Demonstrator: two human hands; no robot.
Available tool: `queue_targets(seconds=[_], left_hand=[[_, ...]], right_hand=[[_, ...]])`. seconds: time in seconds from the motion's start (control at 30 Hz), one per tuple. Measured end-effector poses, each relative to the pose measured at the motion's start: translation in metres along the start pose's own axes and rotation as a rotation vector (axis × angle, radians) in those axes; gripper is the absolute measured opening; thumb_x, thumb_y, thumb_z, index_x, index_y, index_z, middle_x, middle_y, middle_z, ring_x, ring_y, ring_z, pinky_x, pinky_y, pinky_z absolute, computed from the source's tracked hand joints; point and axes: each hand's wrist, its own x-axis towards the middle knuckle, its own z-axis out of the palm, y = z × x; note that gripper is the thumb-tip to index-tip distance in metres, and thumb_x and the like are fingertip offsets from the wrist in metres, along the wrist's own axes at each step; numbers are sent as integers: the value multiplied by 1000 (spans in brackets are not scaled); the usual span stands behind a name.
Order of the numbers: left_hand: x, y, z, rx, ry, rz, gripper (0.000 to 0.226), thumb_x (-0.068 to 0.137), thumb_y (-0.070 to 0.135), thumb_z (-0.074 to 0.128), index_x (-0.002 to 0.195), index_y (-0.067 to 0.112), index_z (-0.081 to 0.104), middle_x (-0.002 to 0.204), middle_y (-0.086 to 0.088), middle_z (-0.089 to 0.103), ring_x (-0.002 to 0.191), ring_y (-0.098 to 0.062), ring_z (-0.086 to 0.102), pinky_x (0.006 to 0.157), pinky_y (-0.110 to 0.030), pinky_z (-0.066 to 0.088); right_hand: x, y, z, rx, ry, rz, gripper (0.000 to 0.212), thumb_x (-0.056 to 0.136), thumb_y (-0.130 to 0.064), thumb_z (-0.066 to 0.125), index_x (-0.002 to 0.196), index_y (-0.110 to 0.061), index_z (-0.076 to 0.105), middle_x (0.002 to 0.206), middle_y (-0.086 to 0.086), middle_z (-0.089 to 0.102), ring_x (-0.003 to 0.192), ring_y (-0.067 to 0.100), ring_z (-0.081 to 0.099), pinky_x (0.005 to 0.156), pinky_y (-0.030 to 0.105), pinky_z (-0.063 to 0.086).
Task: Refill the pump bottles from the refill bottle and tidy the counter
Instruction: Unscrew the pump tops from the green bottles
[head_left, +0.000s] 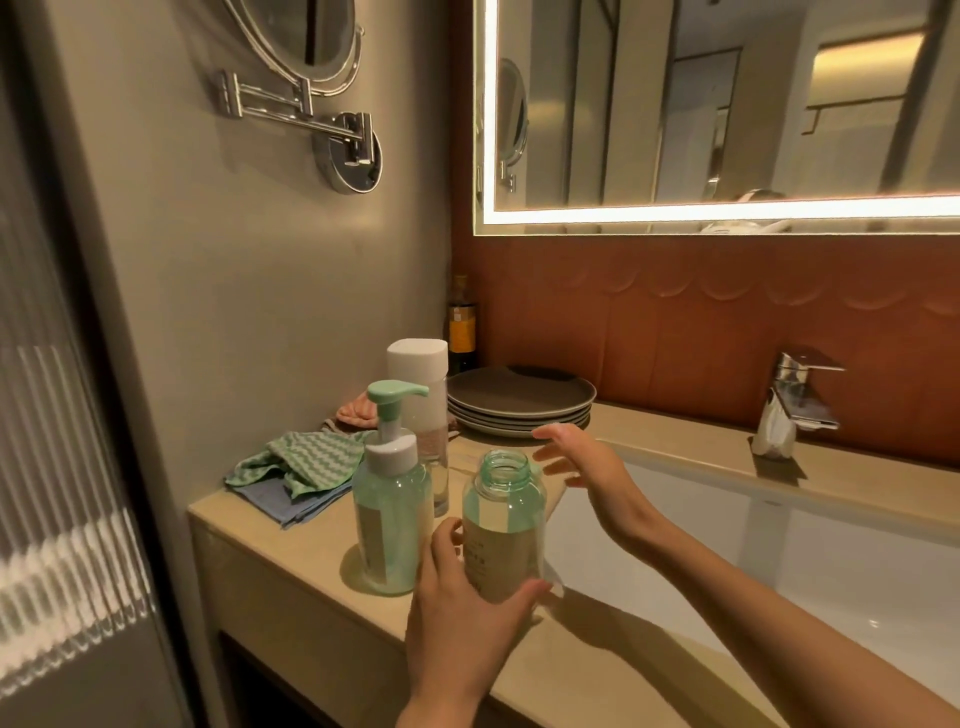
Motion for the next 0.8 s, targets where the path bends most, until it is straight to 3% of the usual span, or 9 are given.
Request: queue_targets(seconds=[0.1,0.17,0.23,0.3,0.4,0.5,0.67,0.8], left_hand=[[-5,-1,1,-15,65,23,98,57,55,80,133,28,25,129,6,37,114,-12,40,102,-41,40],[-12,-2,-1,-68,202,90,79,63,55,76,123,23,35,114,2,39,101,-10,37,92,-39,41],[-14,-4,-6,-99,387,159,62,66,58,65,110,23,39,102,0,39,91,-9,33,80,-35,36],[-7,-5,-14,-116,510,152,62,66,44,75,110,18,41,106,-1,36,97,-11,32,81,-37,36],[15,-4,-28,-121,426,49,94,61,19,86,135,17,29,133,-5,28,120,-21,29,101,-42,31],[35,-3,-40,-105,270,6,113,64,25,84,147,24,8,152,-4,19,137,-21,19,111,-45,22],[48,-17,-53,-184,198,-8,101,63,25,85,142,28,22,142,-6,43,128,-26,41,103,-44,39],[43,-18,-65,-220,234,26,99,60,25,87,140,27,28,138,-2,45,126,-22,41,102,-41,39]], right_hand=[[-17,-10,5,-28,-67,-30,79,64,-77,40,128,-31,45,121,-8,54,107,10,53,74,14,41],[-24,-13,9,-73,-85,-47,87,60,-77,51,135,-34,38,120,-11,49,107,11,52,74,14,42],[-28,-15,13,-96,-69,-64,82,67,-65,67,136,-35,36,120,-13,46,109,12,51,78,17,45],[-28,-16,16,-129,-60,-77,72,74,-47,74,135,-32,38,121,-13,46,109,9,48,78,13,44],[-26,-15,20,-183,-42,-61,61,75,-44,74,127,-29,45,120,-12,51,107,6,48,73,12,42],[-20,-16,25,-208,-15,-30,60,75,-46,73,126,-25,49,110,-15,48,98,4,47,64,10,40],[-2,-15,34,-197,0,5,59,72,-43,77,122,-24,52,110,-14,48,102,8,48,78,21,43],[9,-17,46,-178,-5,16,63,70,-43,79,123,-21,52,112,-11,50,105,12,52,86,29,49]])
